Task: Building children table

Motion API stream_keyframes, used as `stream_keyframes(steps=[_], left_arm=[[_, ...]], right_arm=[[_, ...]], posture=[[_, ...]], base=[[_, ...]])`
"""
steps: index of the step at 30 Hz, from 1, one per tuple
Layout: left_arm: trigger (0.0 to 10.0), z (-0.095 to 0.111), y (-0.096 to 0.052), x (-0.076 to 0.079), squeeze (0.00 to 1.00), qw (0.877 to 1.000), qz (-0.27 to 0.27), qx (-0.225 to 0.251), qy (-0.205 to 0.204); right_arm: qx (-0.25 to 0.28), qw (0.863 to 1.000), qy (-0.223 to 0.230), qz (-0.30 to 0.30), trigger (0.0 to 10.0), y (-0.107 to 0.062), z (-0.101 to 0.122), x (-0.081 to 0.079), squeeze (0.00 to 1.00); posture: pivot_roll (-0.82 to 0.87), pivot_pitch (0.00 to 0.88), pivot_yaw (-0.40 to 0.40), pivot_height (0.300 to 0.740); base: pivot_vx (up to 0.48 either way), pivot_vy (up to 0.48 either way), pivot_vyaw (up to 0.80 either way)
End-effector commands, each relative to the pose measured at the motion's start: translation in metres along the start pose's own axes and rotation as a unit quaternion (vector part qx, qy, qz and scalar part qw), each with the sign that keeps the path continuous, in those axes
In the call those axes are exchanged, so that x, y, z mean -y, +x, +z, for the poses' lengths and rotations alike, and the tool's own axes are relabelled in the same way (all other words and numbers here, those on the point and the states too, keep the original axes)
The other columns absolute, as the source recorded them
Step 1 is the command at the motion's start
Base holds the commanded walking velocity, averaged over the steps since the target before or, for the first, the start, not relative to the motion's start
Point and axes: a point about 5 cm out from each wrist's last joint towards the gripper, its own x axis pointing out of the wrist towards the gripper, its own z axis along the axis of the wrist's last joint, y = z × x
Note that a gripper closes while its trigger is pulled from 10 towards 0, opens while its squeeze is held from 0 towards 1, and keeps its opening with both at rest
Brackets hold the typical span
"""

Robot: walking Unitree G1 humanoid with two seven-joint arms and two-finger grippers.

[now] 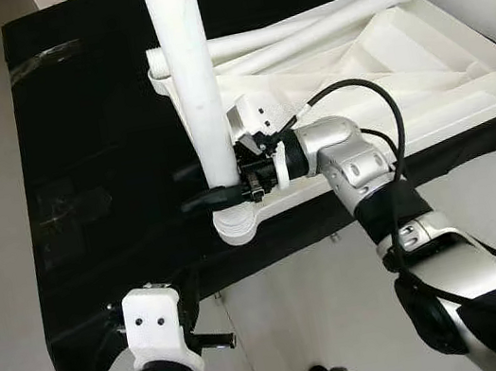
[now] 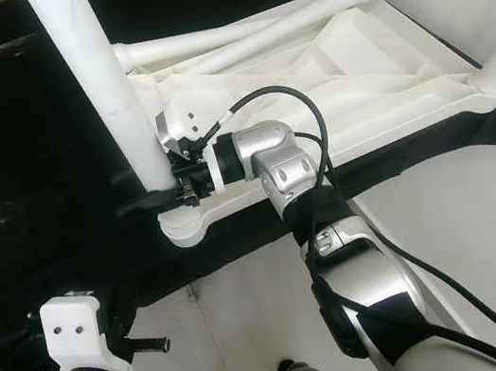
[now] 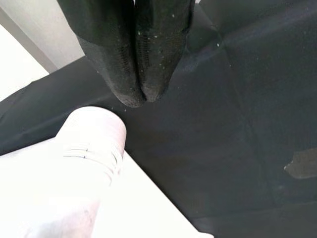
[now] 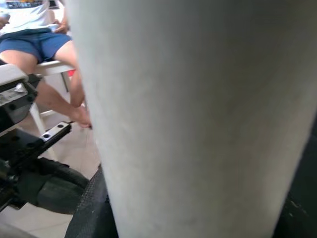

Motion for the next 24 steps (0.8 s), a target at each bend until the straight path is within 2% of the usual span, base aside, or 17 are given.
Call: stream_keyframes(steps=[1,3,4,5,6,7,8,9,10,11,13,15,17,20,22,23,24], left_arm=[[10.0,-0.002,-0.003,0.0,0.0,1.0,0.002,-0.01,0.0],[10.0,-0.002,-0.003,0.0,0.0,1.0,0.002,-0.01,0.0],[10.0,-0.001,-0.004,0.0,0.0,1.0,0.003,-0.01,0.0],[10.0,-0.001,-0.004,0.0,0.0,1.0,0.003,-0.01,0.0],[10.0,-0.001,-0.004,-0.001,0.0,1.0,0.003,-0.009,0.0],[10.0,-0.001,-0.004,-0.002,0.0,1.0,0.003,-0.009,0.001],[10.0,-0.001,-0.004,-0.002,0.0,1.0,0.003,-0.009,0.001],[10.0,0.0,-0.004,-0.003,0.0,1.0,0.003,-0.009,0.001],[10.0,0.0,-0.004,-0.003,0.0,1.0,0.003,-0.009,0.001],[10.0,0.0,-0.003,-0.004,0.0,1.0,0.002,-0.009,0.002],[10.0,-0.001,-0.002,-0.005,0.0,1.0,0.001,-0.01,0.003],[10.0,-0.002,-0.001,-0.005,0.0,1.0,-0.001,-0.011,0.004],[10.0,-0.004,0.001,-0.007,0.0,1.0,-0.001,-0.012,0.004],[10.0,-0.004,0.002,-0.007,0.0,1.0,0.0,-0.012,0.004],[10.0,-0.004,0.002,-0.009,0.0,1.0,0.007,-0.01,0.005],[10.0,-0.004,0.002,-0.009,0.0,1.0,0.007,-0.01,0.005],[10.0,-0.004,0.003,-0.01,0.0,1.0,0.01,-0.009,0.006]], right_arm=[[0.0,1.0,0.014,-0.017,0.0,0.0,-0.011,-0.002,0.0],[0.0,0.997,0.012,-0.08,0.0,-0.006,-0.018,-0.003,0.0],[-0.001,0.99,0.029,-0.141,0.0,-0.007,-0.027,-0.006,0.0],[-0.001,0.99,0.029,-0.141,0.0,-0.007,-0.027,-0.006,0.0],[-0.023,0.963,0.037,-0.267,0.0,-0.006,-0.041,-0.011,0.0],[-0.051,0.926,0.072,-0.368,0.0,-0.004,-0.057,-0.028,0.0],[-0.051,0.926,0.072,-0.368,0.0,-0.004,-0.057,-0.028,0.0],[-0.072,0.891,0.098,-0.436,0.0,-0.001,-0.068,-0.048,0.0],[-0.072,0.891,0.098,-0.436,0.0,-0.001,-0.068,-0.048,0.0],[-0.082,0.875,0.104,-0.466,0.0,0.002,-0.07,-0.062,0.0],[-0.083,0.875,0.109,-0.465,0.0,0.009,-0.072,-0.068,0.0],[-0.081,0.876,0.105,-0.463,0.0,0.015,-0.073,-0.065,0.0],[-0.075,0.885,0.091,-0.45,0.0,0.023,-0.07,-0.057,0.0],[-0.069,0.887,0.091,-0.448,0.0,0.025,-0.069,-0.055,0.0],[-0.049,0.893,0.087,-0.438,10.0,0.028,-0.059,-0.051,0.0],[-0.049,0.893,0.087,-0.438,10.0,0.028,-0.059,-0.051,0.0],[-0.029,0.903,0.094,-0.418,10.0,0.031,-0.052,-0.05,0.0]], posture=[[0.0,0.255,0.0,0.74],[-0.01,0.26,-0.005,0.74],[-0.01,0.265,-0.01,0.74],[-0.01,0.265,-0.01,0.74],[-0.02,0.271,-0.013,0.74],[-0.02,0.275,-0.012,0.74],[-0.02,0.275,-0.012,0.74],[-0.02,0.276,-0.005,0.74],[-0.02,0.276,-0.005,0.74],[-0.02,0.278,0.0,0.74],[-0.03,0.269,0.005,0.74],[-0.03,0.255,0.009,0.74],[-0.03,0.243,0.006,0.74],[-0.03,0.241,0.004,0.74],[-0.02,0.234,0.003,0.74],[-0.02,0.234,0.003,0.74],[-0.03,0.23,0.003,0.74]], base=[[0.0,0.0,0.0],[0.0,0.0,0.0],[0.0,0.0,0.0],[0.0,0.0,0.0],[0.0,0.0,0.0],[0.0,0.0,0.0],[0.0,0.0,0.0],[0.0,0.0,0.0],[0.0,0.0,0.0],[0.0,0.0,0.0],[0.0,0.0,0.0],[0.0,0.0,0.0],[0.0,0.0,0.0],[0.0,0.0,0.0],[0.0,0.0,0.0],[0.0,0.0,0.0],[0.0,0.0,0.0]])
